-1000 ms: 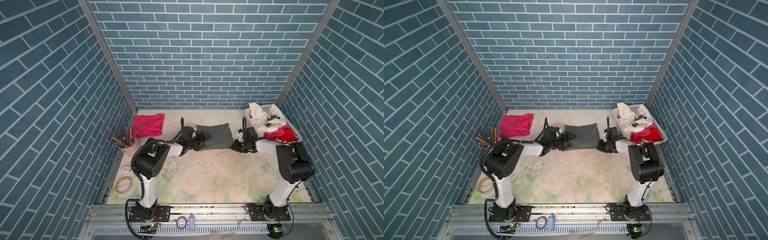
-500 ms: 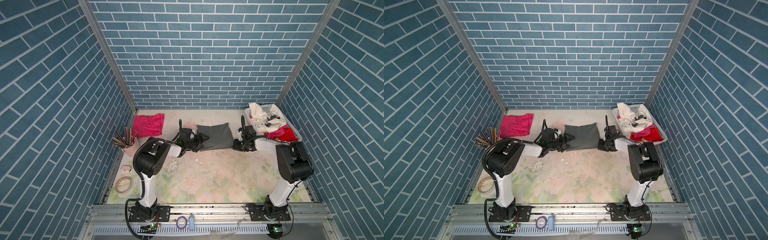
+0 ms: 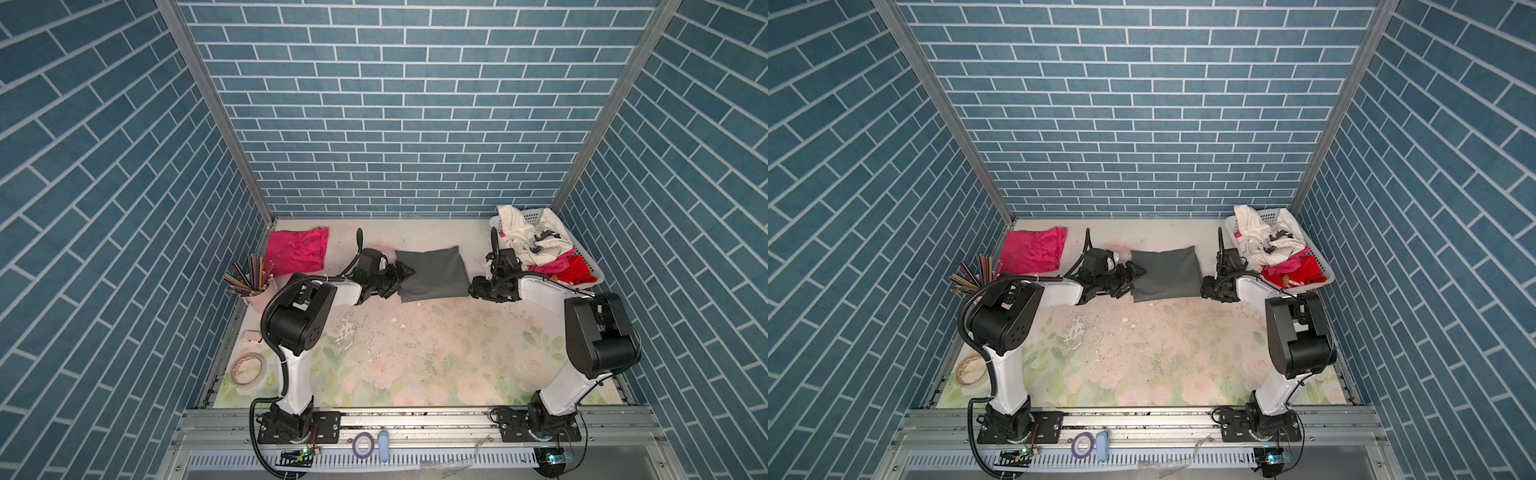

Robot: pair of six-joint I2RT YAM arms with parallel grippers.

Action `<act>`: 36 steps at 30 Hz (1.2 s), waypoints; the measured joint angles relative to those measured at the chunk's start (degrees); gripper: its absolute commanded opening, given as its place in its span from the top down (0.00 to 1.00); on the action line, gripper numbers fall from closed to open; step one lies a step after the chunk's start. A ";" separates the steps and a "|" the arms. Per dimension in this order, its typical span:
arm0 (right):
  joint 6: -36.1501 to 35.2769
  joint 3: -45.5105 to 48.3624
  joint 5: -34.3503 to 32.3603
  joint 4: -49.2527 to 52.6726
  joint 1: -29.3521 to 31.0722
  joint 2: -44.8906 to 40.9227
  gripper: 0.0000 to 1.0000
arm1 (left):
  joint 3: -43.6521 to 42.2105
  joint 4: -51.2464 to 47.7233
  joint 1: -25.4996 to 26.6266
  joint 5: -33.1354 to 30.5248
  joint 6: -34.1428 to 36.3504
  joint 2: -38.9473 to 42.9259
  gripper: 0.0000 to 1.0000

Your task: Fold and stack the t-shirts

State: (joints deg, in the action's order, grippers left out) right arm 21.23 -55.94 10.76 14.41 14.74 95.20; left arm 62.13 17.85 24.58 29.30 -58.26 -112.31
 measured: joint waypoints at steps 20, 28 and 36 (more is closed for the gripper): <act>0.22 0.37 5.55 0.57 -1.38 -7.34 0.08 | 14.82 -23.34 1.27 -20.63 28.24 1.18 0.15; 0.63 2.01 6.47 0.46 -1.55 -7.54 0.07 | 17.35 -26.95 2.62 -15.50 28.48 -5.68 0.16; 1.01 2.56 7.19 -0.46 -1.64 -8.09 0.07 | 20.00 -28.81 3.17 -14.05 28.94 -8.17 0.22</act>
State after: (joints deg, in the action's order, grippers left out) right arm 22.24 -53.39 17.96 13.96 13.10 87.11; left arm 82.13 -10.96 27.75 15.25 -29.32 -120.49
